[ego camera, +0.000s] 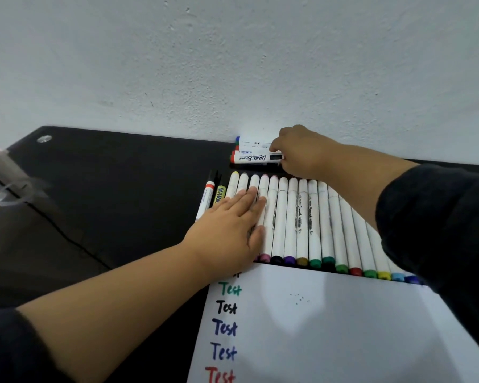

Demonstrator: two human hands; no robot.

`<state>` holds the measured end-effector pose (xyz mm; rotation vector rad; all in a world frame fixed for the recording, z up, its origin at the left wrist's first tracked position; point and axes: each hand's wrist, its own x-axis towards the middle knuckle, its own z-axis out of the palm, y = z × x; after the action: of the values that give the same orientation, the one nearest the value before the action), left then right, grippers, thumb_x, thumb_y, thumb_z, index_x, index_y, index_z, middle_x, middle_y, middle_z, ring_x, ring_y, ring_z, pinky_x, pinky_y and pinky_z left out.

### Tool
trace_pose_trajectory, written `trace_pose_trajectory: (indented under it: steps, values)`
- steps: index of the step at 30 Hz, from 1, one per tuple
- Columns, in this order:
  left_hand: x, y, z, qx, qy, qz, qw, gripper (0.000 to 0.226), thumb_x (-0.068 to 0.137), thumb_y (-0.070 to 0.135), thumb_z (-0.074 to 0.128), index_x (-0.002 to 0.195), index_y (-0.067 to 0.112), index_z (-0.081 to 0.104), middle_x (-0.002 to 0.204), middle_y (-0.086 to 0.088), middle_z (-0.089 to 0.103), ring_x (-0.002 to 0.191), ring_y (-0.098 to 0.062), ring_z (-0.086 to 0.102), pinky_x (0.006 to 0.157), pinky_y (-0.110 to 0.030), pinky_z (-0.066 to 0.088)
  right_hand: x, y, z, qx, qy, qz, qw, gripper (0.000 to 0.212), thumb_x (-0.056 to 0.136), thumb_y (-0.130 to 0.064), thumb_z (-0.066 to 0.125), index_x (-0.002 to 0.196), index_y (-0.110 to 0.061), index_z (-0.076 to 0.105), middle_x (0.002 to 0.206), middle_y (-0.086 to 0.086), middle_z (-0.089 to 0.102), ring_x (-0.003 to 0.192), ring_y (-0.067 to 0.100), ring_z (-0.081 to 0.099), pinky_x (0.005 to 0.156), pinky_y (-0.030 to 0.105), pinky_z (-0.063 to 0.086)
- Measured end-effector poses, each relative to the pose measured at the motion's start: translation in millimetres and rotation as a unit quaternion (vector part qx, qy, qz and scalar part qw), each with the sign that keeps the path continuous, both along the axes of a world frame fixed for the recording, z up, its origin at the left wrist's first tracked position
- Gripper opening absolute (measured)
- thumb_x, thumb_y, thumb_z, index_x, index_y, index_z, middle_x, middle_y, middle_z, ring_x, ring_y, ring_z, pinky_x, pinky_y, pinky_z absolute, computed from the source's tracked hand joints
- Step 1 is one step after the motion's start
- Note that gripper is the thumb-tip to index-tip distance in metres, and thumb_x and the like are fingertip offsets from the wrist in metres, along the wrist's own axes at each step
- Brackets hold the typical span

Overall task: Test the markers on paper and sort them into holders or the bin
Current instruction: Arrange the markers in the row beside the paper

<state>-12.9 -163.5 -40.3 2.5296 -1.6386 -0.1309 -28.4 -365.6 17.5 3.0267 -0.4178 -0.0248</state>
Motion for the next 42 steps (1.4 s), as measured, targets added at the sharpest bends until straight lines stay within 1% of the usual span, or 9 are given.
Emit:
trace_pose_trajectory:
  steps: [6,12,16,19,22,26,32,37,42]
  values:
    - [-5,-2,12,0.064,-0.017,0.007,0.998,0.055,0.101,0.035,0.016,0.15,0.019,-0.004,0.158,-0.001,-0.009,0.144,-0.012,-0.009,0.113,-0.025,-0.009,-32,10,20,0.072,-0.007,-0.033,0.997,0.036,0.087,-0.011,0.052,0.123,-0.01,0.052,0.121,0.01,0.047,0.11,0.027,0.045,0.084,0.032,0.04]
    - [-19,-4,35,0.085,-0.001,0.013,0.996,0.054,0.102,0.036,0.015,0.151,0.018,0.001,0.159,-0.001,-0.001,0.145,-0.014,-0.001,0.115,-0.028,0.0,-68,36,53,0.201,-0.002,-0.095,0.975,0.019,0.085,-0.018,0.059,0.102,-0.014,0.05,0.085,0.001,0.056,0.062,0.013,0.051,0.053,0.022,0.041]
    - [-57,11,57,-0.018,0.165,0.06,0.984,0.049,0.102,0.039,0.026,0.149,0.027,0.021,0.154,0.008,0.024,0.14,-0.011,0.024,0.11,-0.028,0.023,-95,56,72,0.355,-0.032,-0.118,0.927,0.02,0.087,-0.012,0.06,0.102,-0.015,0.047,0.087,0.003,0.059,0.066,0.013,0.058,0.056,0.023,0.049]
    - [-83,26,69,-0.112,0.346,0.123,0.923,0.043,0.098,0.044,0.038,0.14,0.036,0.039,0.142,0.013,0.044,0.128,-0.009,0.041,0.096,-0.024,0.034,-115,74,81,0.458,-0.044,-0.119,0.88,0.009,0.088,-0.002,0.058,0.088,-0.009,0.052,0.083,0.009,0.062,0.067,0.015,0.062,0.062,0.022,0.055]
    - [-101,45,72,-0.178,0.433,0.168,0.867,0.039,0.094,0.044,0.05,0.131,0.033,0.053,0.125,0.015,0.057,0.104,-0.002,0.049,0.084,-0.018,0.035,-130,90,84,0.525,-0.055,-0.135,0.839,0.006,0.088,0.001,0.057,0.086,-0.005,0.056,0.082,0.012,0.064,0.067,0.018,0.064,0.066,0.023,0.056]
    - [-120,71,78,-0.215,0.468,0.205,0.832,0.032,0.089,0.044,0.058,0.117,0.03,0.064,0.092,0.021,0.062,0.083,0.003,0.052,0.06,-0.016,0.034,-147,118,88,0.566,-0.072,-0.132,0.811,0.01,0.088,-0.002,0.058,0.098,0.0,0.06,0.09,0.015,0.066,0.07,0.019,0.066,0.074,0.027,0.058]
    - [-134,103,84,-0.246,0.493,0.228,0.803,0.028,0.087,0.037,0.063,0.112,0.025,0.068,0.088,0.014,0.066,0.082,-0.001,0.056,0.059,-0.016,0.036,-165,161,88,0.582,-0.118,-0.138,0.792,0.006,0.091,-0.007,0.056,0.085,-0.005,0.058,0.076,0.009,0.056,0.065,0.016,0.051,0.059,0.023,0.047]
    - [-144,124,80,-0.231,0.468,0.251,0.815,0.029,0.089,0.034,0.062,0.116,0.025,0.065,0.078,0.019,0.059,0.071,0.002,0.051,0.051,-0.012,0.032,-173,191,76,0.486,-0.148,-0.191,0.84,0.031,0.094,-0.042,0.052,0.076,-0.017,0.056,0.071,0.001,0.05,0.063,0.015,0.045,0.058,0.026,0.039]
    - [-151,142,68,-0.232,0.462,0.256,0.817,0.03,0.089,0.034,0.062,0.117,0.025,0.065,0.081,0.019,0.06,0.073,0.002,0.051,0.055,-0.014,0.031,-180,217,59,0.501,-0.198,-0.21,0.816,0.027,0.095,-0.034,0.053,0.075,-0.016,0.055,0.068,0.001,0.051,0.058,0.012,0.043,0.052,0.024,0.034]
